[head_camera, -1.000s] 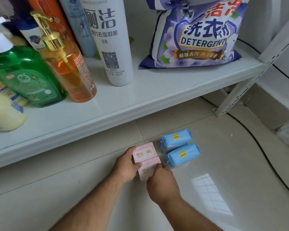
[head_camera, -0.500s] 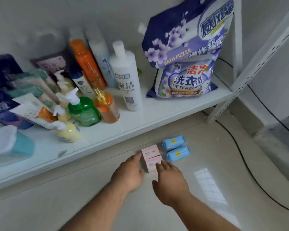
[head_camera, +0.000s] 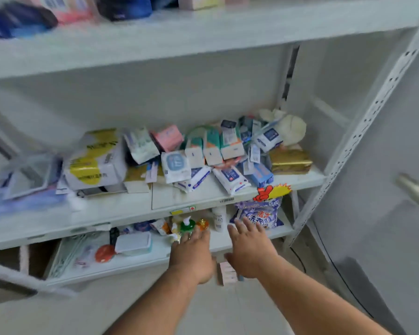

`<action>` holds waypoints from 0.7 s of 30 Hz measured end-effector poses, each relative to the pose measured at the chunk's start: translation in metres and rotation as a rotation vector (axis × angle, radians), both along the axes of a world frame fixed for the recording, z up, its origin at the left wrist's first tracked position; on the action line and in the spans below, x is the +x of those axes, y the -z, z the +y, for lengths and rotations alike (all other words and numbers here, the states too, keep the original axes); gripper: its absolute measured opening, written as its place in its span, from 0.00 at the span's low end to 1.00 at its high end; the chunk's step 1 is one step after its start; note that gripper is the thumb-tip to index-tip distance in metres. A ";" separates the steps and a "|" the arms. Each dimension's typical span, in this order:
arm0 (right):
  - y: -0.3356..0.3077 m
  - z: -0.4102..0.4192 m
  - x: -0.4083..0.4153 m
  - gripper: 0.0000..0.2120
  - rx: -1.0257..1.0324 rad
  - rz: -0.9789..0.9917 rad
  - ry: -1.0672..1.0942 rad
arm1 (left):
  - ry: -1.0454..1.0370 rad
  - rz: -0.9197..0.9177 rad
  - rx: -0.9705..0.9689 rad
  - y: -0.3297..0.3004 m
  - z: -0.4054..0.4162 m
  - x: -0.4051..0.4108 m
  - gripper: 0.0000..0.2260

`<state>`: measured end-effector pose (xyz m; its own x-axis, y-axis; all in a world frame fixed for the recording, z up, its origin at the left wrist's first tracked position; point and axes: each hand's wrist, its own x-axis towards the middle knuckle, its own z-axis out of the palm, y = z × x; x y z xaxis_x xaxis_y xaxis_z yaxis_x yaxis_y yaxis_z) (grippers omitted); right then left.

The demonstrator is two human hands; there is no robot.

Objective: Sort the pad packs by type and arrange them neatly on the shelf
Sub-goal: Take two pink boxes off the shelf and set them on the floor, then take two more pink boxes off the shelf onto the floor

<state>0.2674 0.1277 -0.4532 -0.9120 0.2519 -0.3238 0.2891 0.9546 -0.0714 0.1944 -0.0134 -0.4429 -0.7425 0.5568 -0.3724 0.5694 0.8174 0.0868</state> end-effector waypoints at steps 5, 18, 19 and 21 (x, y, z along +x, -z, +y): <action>-0.107 -0.019 0.021 0.39 0.035 0.087 -0.028 | -0.037 0.084 0.061 -0.106 -0.037 0.019 0.33; -0.241 -0.118 0.062 0.36 0.090 0.264 -0.034 | -0.044 0.272 0.232 -0.229 -0.143 0.060 0.32; -0.249 -0.122 0.065 0.37 0.094 0.272 -0.033 | -0.044 0.283 0.243 -0.236 -0.148 0.061 0.32; -0.266 -0.126 0.068 0.38 0.105 0.293 -0.034 | -0.039 0.293 0.260 -0.251 -0.155 0.062 0.33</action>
<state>0.3358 0.0015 -0.1872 -0.9711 0.2379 -0.0194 0.2386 0.9700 -0.0475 0.2566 -0.1682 -0.1918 -0.8190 0.5737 0.0085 0.5696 0.8112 0.1319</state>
